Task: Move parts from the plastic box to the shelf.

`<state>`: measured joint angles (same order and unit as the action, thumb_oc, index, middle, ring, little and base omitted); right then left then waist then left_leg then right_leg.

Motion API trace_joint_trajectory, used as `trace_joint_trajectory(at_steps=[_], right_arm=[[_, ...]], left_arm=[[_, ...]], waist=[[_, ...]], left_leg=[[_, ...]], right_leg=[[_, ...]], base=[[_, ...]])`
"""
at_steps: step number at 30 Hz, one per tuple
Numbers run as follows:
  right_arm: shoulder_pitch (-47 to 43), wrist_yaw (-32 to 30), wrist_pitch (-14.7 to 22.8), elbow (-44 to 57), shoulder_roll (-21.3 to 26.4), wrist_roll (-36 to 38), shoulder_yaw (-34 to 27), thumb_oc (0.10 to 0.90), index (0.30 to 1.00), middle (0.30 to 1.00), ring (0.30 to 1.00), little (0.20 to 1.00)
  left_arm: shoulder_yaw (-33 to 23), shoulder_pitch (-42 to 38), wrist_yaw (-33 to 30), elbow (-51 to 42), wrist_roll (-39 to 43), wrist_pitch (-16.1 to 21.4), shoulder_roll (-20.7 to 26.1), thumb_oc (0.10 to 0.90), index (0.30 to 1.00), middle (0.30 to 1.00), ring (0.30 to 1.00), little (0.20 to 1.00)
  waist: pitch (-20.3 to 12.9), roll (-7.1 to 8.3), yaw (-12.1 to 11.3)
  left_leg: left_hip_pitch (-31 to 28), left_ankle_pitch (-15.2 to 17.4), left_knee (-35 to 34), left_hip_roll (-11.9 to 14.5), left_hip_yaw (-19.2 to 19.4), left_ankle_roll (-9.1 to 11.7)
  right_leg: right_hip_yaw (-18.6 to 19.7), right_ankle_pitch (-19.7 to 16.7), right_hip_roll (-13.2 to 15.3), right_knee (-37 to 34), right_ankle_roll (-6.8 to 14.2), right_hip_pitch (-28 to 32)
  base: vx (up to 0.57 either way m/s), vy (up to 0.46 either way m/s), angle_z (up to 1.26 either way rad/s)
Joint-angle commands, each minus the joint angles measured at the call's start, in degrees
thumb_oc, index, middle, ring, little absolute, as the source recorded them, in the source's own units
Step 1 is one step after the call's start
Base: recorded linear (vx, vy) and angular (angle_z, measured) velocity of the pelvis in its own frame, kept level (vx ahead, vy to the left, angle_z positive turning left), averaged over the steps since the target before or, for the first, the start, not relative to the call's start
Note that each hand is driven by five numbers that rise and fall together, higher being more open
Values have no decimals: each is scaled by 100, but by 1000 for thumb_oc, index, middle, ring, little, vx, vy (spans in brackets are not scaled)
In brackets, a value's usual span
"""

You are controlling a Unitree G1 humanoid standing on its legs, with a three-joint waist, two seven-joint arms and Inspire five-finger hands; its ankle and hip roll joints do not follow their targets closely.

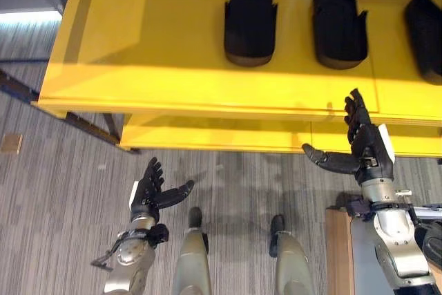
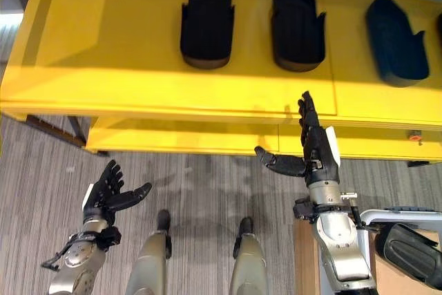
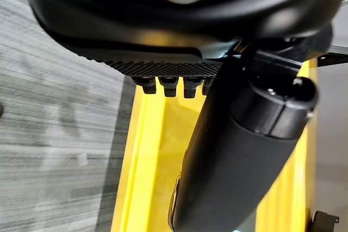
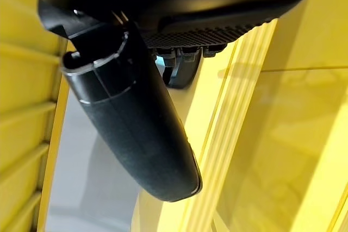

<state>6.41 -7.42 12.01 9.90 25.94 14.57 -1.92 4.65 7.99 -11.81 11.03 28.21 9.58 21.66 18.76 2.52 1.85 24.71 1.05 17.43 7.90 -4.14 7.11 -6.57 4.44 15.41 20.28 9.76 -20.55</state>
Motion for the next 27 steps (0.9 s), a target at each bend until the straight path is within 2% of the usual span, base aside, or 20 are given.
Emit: trace_joint_trajectory(at_steps=[1,5,6,7,12,15,16,17,19,20,21,22,23,25,26,27], right_arm=[[-268,110,697,211,95,2,-229,900,1000,1000,1000,1000],[-25,-101,642,-247,-182,-203,-244,900,1000,1000,1000,1000],[183,-74,649,-467,-270,-147,-305,900,1000,1000,1000,1000],[186,-74,649,-466,-271,-146,-305,900,1000,1000,1000,1000],[290,-62,652,-584,-479,30,-466,900,1000,1000,1000,1000],[376,13,686,-537,-673,154,-458,900,1000,1000,1000,1000],[323,15,712,-574,-788,229,-391,900,1000,1000,1000,1000],[317,16,711,-574,-791,229,-392,900,1000,1000,1000,1000],[225,-5,705,-627,-835,183,-296,900,1000,1000,1000,1000],[164,-4,703,-660,-864,234,-214,900,1000,1000,1000,1000],[128,4,714,-677,-850,277,-153,900,1000,1000,1000,1000],[122,21,700,-704,-818,282,-85,900,1000,1000,1000,1000],[93,55,689,-709,-799,310,-30,900,1000,1000,1000,1000],[76,154,646,-755,-801,413,36,900,1000,1000,1000,1000],[50,180,619,-760,-789,417,78,900,1000,1000,1000,1000],[13,202,592,-772,-780,400,164,900,1000,1000,1000,1000]], left_arm=[[-203,-75,87,-268,-273,552,163,900,1000,1000,1000,1000],[-208,-107,46,-195,-300,609,23,900,1000,1000,1000,1000],[-251,-68,66,-231,-270,660,-43,900,1000,1000,1000,1000],[-251,-65,66,-232,-270,660,-42,900,1000,1000,1000,1000],[-216,-163,116,-290,-538,702,96,900,1000,1000,1000,1000],[-160,-335,122,-274,-722,743,273,900,1000,1000,1000,1000],[-116,-512,73,-270,-833,800,419,900,1000,1000,1000,1000],[-118,-518,73,-268,-833,801,422,900,1000,1000,1000,1000],[-158,-639,3,-251,-932,852,532,900,1000,1000,1000,1000],[-167,-661,-33,-263,-904,856,544,900,1000,1000,1000,1000],[-200,-657,-53,-279,-877,867,575,900,1000,1000,1000,1000],[-238,-617,-63,-325,-872,858,568,900,1000,1000,1000,1000],[-258,-580,-56,-340,-851,835,546,900,1000,1000,1000,1000],[-268,-525,-22,-305,-810,775,500,900,1000,1000,1000,1000],[-285,-462,9,-319,-790,733,494,900,1000,1000,1000,1000],[-305,-390,47,-376,-744,698,489,900,1000,1000,1000,1000]], waist=[[-688,-10,136],[-905,-9,254],[-933,60,328],[-932,62,324],[-868,117,457],[-905,111,610],[-916,119,698],[-933,135,708],[-928,130,745],[-860,90,692],[-795,64,639],[-780,31,594],[-779,16,534],[-793,-5,449],[-818,-42,396],[-837,-43,317]], left_leg=[[-489,-112,-714,357,-67,174],[-784,-252,-1105,396,-43,180],[-801,-26,-792,348,-27,104],[-797,-13,-773,346,-24,101],[-554,641,232,77,103,-115],[-364,861,489,-91,267,-256],[-239,893,528,-213,430,-360],[-217,857,507,-237,435,-367],[-274,784,271,-241,716,-424],[-382,744,144,-150,857,-442],[-513,630,-84,-98,1018,-488],[-616,510,-281,-55,1190,-515],[-750,391,-501,-29,1371,-564],[-950,137,-913,-44,1617,-659],[-1032,241,-991,-21,1634,-667],[-1061,177,-1072,10,1756,-689]], right_leg=[[299,-435,54,-1104,112,569],[327,-643,110,-1525,153,878],[385,-739,129,-1638,155,994],[389,-742,131,-1643,158,998],[584,-1152,405,-1607,295,1092],[690,-1675,613,-1680,358,999],[752,-2265,750,-1818,385,826],[758,-2283,772,-1823,390,797],[559,-2892,845,-1970,474,553],[234,-2768,752,-1954,461,491],[-102,-2464,649,-1814,437,452],[-278,-2201,580,-1650,412,505],[-359,-1863,452,-1419,359,588],[-179,-1365,99,-796,240,655],[-174,-1111,13,-564,237,786],[-254,-1002,30,-434,195,924]], base=[[82,3,2],[66,43,3],[5,60,2],[10,94,1],[-2,189,-13],[-59,289,-19],[-94,273,-9],[-127,280,-24],[-104,249,-35],[-141,327,-48],[-175,349,-90],[-195,362,-98],[-156,320,-121],[-116,245,-114],[-103,140,-128],[-67,79,-130]])
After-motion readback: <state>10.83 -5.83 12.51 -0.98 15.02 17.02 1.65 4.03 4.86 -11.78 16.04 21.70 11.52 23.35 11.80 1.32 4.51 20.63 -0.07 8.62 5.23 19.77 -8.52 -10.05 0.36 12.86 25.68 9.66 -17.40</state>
